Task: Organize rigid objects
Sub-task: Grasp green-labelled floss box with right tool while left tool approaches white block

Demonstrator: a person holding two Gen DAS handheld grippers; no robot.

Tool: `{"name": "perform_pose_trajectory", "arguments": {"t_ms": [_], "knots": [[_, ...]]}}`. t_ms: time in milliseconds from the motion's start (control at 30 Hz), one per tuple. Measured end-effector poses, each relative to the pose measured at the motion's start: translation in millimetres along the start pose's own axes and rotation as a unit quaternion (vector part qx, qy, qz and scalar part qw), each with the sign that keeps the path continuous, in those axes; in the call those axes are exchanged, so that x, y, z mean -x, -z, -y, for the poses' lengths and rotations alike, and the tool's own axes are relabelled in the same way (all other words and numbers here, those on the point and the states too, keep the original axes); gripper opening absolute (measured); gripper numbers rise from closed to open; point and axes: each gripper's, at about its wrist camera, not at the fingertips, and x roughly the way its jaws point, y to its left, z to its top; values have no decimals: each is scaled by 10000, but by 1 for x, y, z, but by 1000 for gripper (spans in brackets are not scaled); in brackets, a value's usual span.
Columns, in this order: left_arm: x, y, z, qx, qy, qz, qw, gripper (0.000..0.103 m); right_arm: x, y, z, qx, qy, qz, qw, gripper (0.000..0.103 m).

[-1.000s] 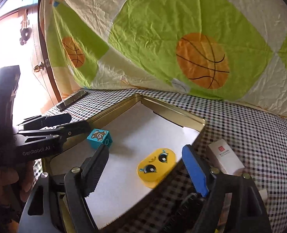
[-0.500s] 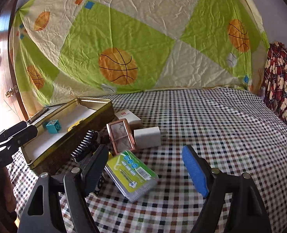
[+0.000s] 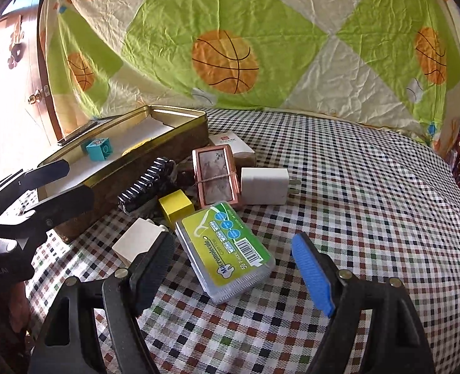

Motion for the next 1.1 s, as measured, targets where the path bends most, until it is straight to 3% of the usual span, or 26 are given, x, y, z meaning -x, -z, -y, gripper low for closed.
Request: {"name": "perform_pose_trajectory", "arguments": {"t_ms": [233, 700, 733, 833, 1100], "knots": [[-9, 2, -8, 190, 130, -255, 9994, 87, -17, -1, -4, 111, -192, -469, 9987, 80], [-11, 3, -1, 75, 224, -344, 9991, 88, -29, -16, -6, 319, -129, -623, 9975, 79], [-12, 2, -2, 80, 232, -347, 9991, 89, -33, -16, -6, 318, -137, -703, 9969, 79], [-12, 3, -1, 51, 219, -350, 9991, 89, -32, -15, -3, 190, -218, -706, 9971, 57], [-4, 4, 2, 86, 37, -191, 9998, 85, -16, 2, 8, -248, -209, -477, 9983, 56]]}}
